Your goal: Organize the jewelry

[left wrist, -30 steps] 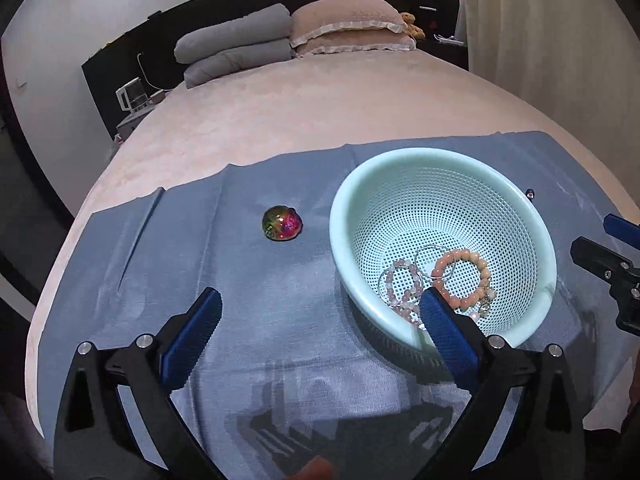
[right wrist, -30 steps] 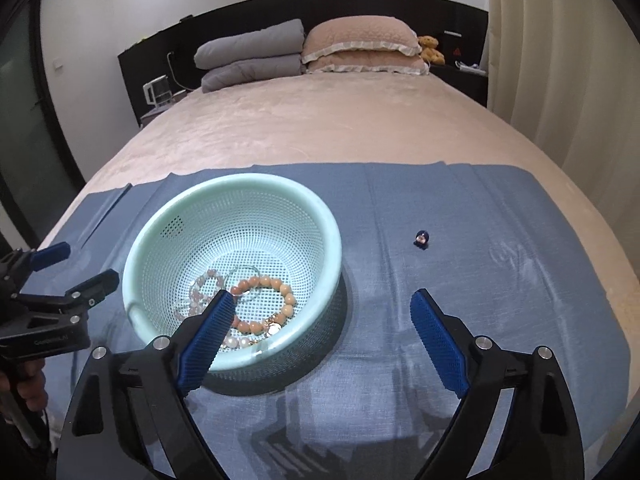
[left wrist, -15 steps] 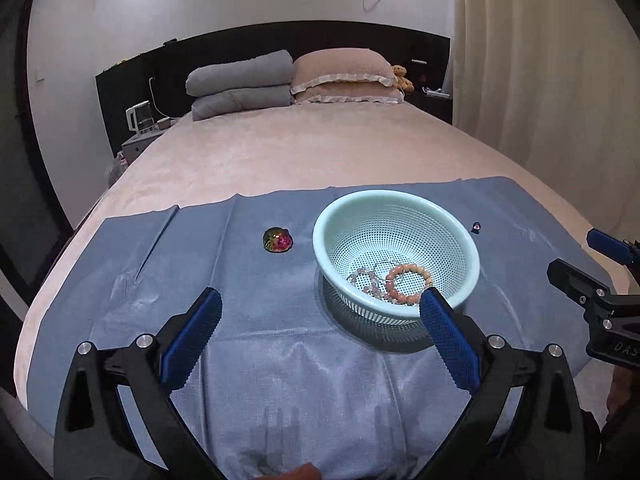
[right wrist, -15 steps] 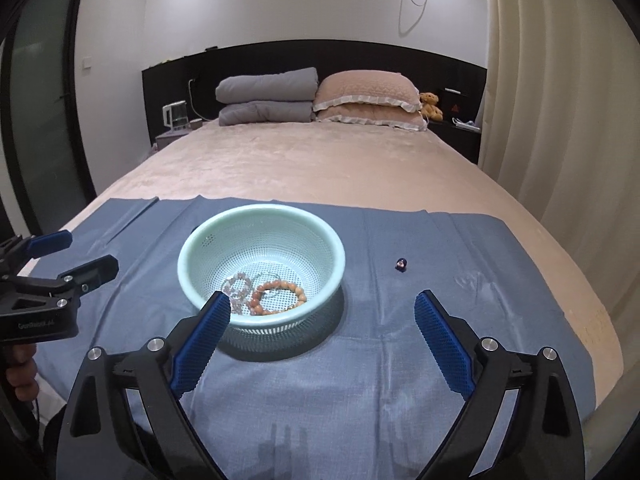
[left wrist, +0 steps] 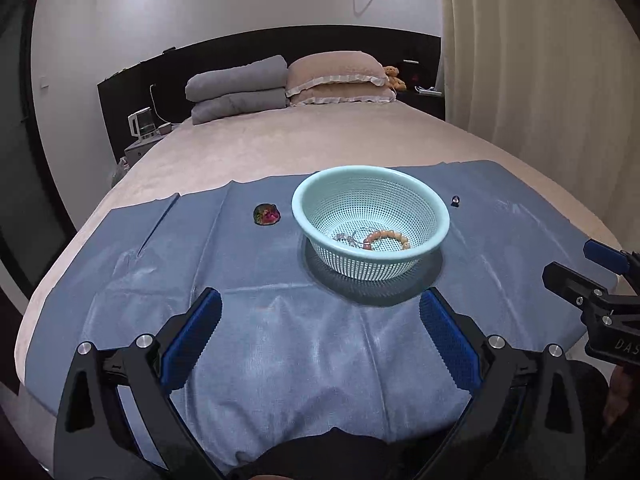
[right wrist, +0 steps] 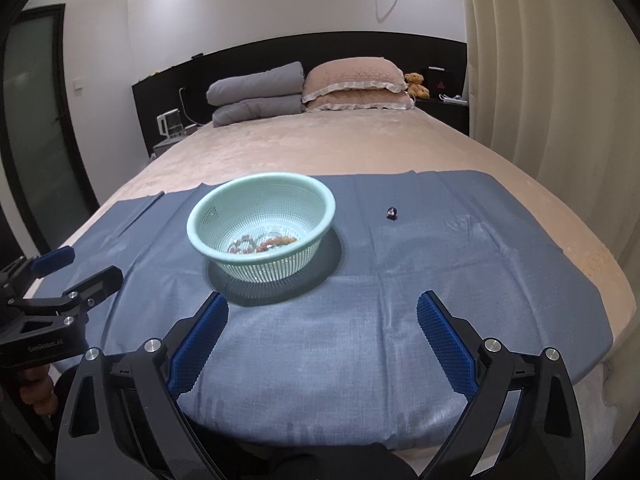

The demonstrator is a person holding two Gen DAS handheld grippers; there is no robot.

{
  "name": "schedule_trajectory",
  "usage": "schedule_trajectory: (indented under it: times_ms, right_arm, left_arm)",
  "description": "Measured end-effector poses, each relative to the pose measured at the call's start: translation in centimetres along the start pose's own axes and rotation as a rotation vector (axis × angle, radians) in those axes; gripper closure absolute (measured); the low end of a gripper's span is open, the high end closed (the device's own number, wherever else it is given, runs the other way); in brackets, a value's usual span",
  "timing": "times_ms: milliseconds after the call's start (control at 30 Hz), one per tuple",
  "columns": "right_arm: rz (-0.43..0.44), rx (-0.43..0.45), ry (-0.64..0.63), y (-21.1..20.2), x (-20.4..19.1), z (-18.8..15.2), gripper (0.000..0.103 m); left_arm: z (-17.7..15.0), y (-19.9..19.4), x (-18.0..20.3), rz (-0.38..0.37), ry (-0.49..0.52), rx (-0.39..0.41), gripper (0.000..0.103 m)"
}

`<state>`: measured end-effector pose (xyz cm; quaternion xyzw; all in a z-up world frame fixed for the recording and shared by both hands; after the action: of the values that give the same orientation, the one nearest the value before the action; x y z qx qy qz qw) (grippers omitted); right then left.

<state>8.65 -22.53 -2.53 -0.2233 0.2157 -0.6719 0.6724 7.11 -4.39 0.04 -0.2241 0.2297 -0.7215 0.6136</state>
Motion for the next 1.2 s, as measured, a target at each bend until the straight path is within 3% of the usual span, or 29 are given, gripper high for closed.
schedule_trajectory:
  times_ms: [500,1200]
  right_arm:
    - [-0.006,0.027,-0.061,-1.2,-1.5,-2.0,0.012]
    - [-0.008,0.009,-0.037,-1.1,-1.5,-2.9,0.012]
  left_arm:
    - [-1.9,-0.2,-0.4,0.002,-0.07,-0.012,0.006]
    - [-2.8,0.4,0.3,-0.02,-0.033,-0.05,0.006]
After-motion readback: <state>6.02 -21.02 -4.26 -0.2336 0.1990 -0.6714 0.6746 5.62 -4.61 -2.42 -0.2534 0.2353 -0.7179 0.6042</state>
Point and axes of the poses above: each gripper's, at about its wrist camera, not at the fingertips, and y roughly the way its jaws point, x to its right, z to its top, the point moved 6 cm from there along y, roughly the way its jaws point, and after that the axes turned 10 degrees about -z, right-handed, at the moved point
